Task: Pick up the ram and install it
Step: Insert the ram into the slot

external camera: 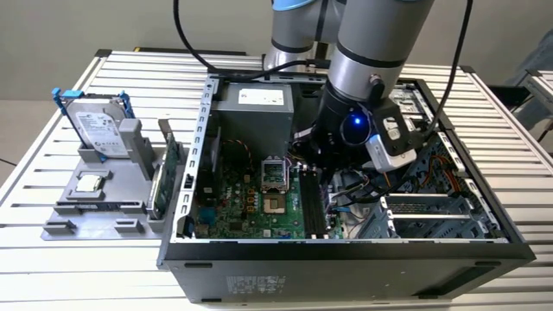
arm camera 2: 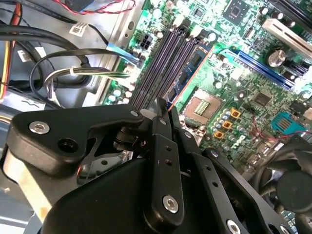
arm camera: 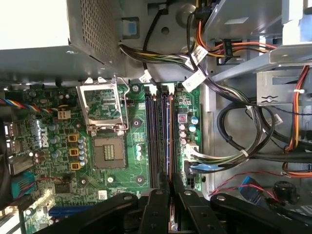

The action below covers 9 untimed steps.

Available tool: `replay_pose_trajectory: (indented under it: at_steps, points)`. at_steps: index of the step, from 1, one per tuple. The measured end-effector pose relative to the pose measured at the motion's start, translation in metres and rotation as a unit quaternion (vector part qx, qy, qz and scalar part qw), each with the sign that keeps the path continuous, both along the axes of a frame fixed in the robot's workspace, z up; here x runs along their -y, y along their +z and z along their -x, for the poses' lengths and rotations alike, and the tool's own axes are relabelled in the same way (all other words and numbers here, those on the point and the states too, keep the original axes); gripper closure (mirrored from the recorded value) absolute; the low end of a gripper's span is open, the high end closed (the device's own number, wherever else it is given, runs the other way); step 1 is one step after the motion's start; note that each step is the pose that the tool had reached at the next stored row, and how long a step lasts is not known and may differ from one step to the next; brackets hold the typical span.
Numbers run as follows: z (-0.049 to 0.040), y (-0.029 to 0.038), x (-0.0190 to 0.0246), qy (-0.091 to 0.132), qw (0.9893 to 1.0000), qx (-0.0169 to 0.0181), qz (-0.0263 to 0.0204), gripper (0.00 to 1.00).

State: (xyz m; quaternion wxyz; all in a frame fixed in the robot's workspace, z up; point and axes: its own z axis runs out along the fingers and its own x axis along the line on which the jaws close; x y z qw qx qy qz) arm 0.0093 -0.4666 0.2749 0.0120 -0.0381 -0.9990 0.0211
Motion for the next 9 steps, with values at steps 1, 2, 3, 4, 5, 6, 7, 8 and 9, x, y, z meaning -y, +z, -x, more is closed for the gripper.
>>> replay_pose_trajectory:
  at_steps: [1, 2, 3, 4, 5, 6, 7, 8, 9]
  points:
    - [0.0, -0.0005, 0.0, 0.0, 1.0, -0.0006, 0.0001, 1.0]
    - [0.0, -0.0014, 0.0, 0.0, 1.0, -0.001, 0.0001, 1.0]
    - [0.0, -0.0023, 0.0, 0.0, 1.0, -0.0012, 0.0001, 1.0]
    - [0.0, -0.0027, 0.0, 0.0, 1.0, -0.0016, 0.0001, 1.0]
    - [0.0, -0.0028, 0.0001, 0.0, 1.0, -0.002, 0.0002, 1.0]
    - [0.0, -0.0031, 0.0, 0.0, 1.0, -0.0024, 0.0001, 1.0]
    - [0.0, -0.0033, 0.0, 0.0, 1.0, -0.0027, 0.0001, 1.0]
    - [0.0, -0.0034, 0.0, -0.001, 1.0, -0.0031, 0.0001, 1.0]
    - [0.0, -0.0035, 0.0, -0.001, 1.0, -0.0034, 0.0001, 1.0]
